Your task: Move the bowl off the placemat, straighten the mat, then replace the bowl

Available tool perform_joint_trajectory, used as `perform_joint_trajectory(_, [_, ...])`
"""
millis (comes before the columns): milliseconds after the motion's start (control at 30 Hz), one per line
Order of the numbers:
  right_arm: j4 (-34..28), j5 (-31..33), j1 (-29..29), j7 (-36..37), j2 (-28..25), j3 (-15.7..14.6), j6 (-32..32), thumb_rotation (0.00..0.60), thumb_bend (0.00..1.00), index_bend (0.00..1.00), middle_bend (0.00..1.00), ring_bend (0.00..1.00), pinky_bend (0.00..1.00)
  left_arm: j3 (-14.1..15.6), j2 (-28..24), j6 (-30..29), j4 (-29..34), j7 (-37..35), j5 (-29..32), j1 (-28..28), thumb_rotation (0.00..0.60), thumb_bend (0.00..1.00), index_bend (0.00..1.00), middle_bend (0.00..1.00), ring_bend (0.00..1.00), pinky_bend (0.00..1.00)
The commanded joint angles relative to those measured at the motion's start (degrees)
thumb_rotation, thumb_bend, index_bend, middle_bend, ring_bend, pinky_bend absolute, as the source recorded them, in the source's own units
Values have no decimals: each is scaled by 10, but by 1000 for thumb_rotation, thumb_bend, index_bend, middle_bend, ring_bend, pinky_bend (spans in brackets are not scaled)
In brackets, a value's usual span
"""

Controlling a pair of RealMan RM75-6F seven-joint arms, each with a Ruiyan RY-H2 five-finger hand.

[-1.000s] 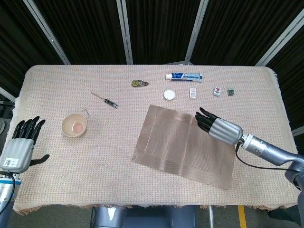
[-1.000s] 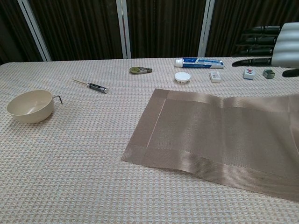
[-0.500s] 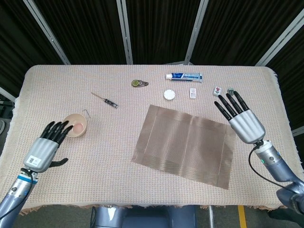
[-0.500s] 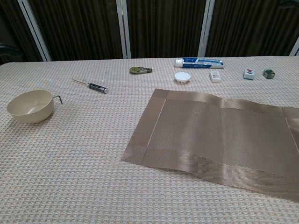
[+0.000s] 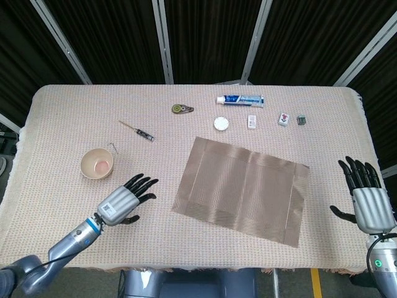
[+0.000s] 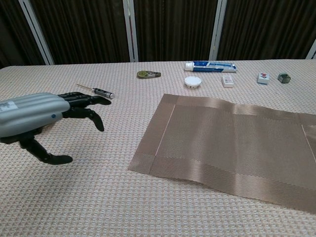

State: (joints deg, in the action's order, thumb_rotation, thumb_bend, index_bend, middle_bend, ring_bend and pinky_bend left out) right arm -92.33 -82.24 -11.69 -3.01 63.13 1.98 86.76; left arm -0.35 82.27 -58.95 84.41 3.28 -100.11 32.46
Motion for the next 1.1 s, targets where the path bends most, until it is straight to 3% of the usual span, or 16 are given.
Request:
perform_joint_trajectory(33, [-14, 0, 13, -6, 3, -6, 2, 600, 0, 0, 0, 0, 0, -7, 68, 2, -74, -11, -17, 31, 600, 298, 324, 0, 0, 0])
perform_joint_trajectory(267, [-18, -15, 23, -5, 1, -9, 4, 600, 0, 0, 0, 0, 0, -17, 136, 8, -152, -10, -10, 60, 600, 299, 329, 0, 0, 0])
perform_joint_trajectory(633, [-14, -25, 25, 19, -2, -2, -7, 600, 0, 0, 0, 0, 0, 4, 211, 7, -245, -50, -14, 86, 600, 298, 333, 0, 0, 0])
perform_joint_trajectory(1100, [-3, -9, 28, 37, 2, 16, -18, 600, 0, 0, 0, 0, 0, 21, 223, 10, -277, -65, 3, 95, 600, 299, 333, 0, 0, 0])
